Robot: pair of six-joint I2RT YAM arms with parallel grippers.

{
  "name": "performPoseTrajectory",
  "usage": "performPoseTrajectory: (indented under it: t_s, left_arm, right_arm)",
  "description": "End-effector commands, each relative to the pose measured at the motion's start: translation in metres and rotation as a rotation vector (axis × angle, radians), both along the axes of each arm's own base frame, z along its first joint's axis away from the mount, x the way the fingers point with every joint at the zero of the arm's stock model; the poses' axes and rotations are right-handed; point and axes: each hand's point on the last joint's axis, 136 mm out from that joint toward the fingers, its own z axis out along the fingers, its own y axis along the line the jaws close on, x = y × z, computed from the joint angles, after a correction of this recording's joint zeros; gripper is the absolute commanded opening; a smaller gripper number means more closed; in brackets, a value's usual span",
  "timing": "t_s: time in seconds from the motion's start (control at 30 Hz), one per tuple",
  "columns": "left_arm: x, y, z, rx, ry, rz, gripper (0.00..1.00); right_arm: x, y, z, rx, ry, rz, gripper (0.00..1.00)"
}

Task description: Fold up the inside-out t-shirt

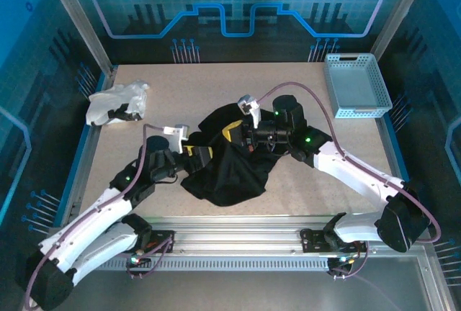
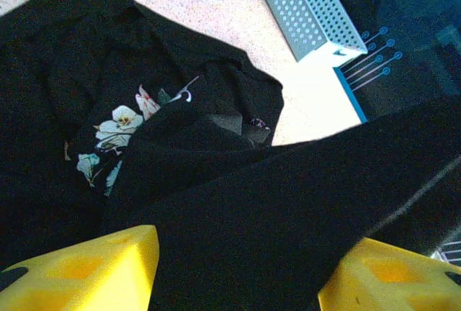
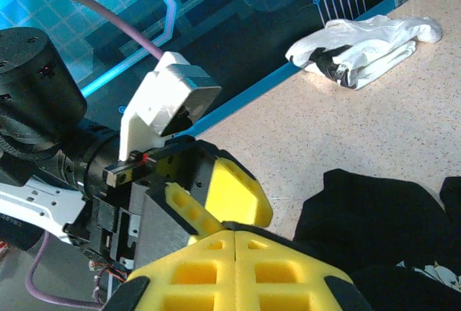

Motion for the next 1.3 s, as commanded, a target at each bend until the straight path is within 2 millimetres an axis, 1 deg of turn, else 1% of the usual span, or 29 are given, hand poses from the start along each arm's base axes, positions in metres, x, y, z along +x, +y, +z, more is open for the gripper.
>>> performPoseTrajectory:
  t_s: [0.0,0.1,0.17,0.27,0.33,0.4,0.47,0.57,0.63,0.7,0.8,0.93,0.97,1.03,1.1,1.2,1.27]
  left_arm:
    - [0.01,-0.002,0.006,0.034,0.012,0.022,0.58]
    - [0.014,0.012,-0.008,0.124,0.063,0.09,0.51]
    - [0.015,0.024,-0.016,0.18,0.086,0.135,0.39]
    - [0.013,0.036,-0.026,0.213,0.129,0.156,0.25]
    - [0.011,0.04,-0.031,0.222,0.154,0.156,0.19]
    - [0.01,0.043,-0.031,0.223,0.169,0.153,0.14]
    - [0.007,0.039,-0.027,0.202,0.17,0.123,0.1]
    - [0.003,0.032,-0.018,0.159,0.154,0.078,0.03]
    - [0.0,0.027,-0.012,0.137,0.133,0.04,0.0]
    - [-0.004,0.021,-0.001,0.111,0.094,-0.007,0.0]
    - [-0.014,0.011,0.027,0.022,-0.002,-0.088,0.0]
    - [-0.039,-0.011,0.077,-0.184,-0.174,-0.249,0.0]
    - [-0.044,-0.013,0.086,-0.216,-0.204,-0.28,0.0]
    - [-0.051,-0.015,0.096,-0.234,-0.236,-0.311,0.0]
    - [-0.053,-0.014,0.099,-0.228,-0.249,-0.316,0.0]
    - [-0.052,-0.009,0.095,-0.19,-0.245,-0.289,0.0]
    - [-0.043,-0.001,0.084,-0.125,-0.212,-0.22,0.0]
  right_arm:
    - [-0.005,0.004,0.023,0.04,-0.058,0.009,0.0]
    - [-0.005,-0.002,0.025,0.019,-0.093,-0.015,0.0]
    - [-0.004,-0.01,0.028,-0.008,-0.13,-0.049,0.0]
    - [-0.005,-0.021,0.033,-0.029,-0.196,-0.085,0.0]
    - [-0.007,-0.026,0.036,-0.03,-0.236,-0.094,0.0]
    - [-0.008,-0.031,0.037,-0.036,-0.269,-0.11,0.0]
    - [-0.007,-0.038,0.036,-0.051,-0.293,-0.131,0.0]
    - [-0.007,-0.045,0.034,-0.058,-0.313,-0.152,0.0]
    - [-0.005,-0.049,0.03,-0.079,-0.318,-0.174,0.0]
    - [0.002,-0.057,0.024,-0.122,-0.312,-0.22,0.0]
    - [0.014,-0.073,0.01,-0.216,-0.293,-0.318,0.0]
    - [0.025,-0.086,-0.007,-0.294,-0.257,-0.397,0.0]
    - [0.027,-0.089,-0.012,-0.31,-0.243,-0.414,0.0]
    - [0.031,-0.094,-0.017,-0.337,-0.221,-0.444,0.0]
    - [0.034,-0.101,-0.023,-0.363,-0.195,-0.477,0.0]
    - [0.041,-0.115,-0.03,-0.407,-0.15,-0.544,0.0]
    - [0.043,-0.124,-0.033,-0.43,-0.127,-0.572,0.0]
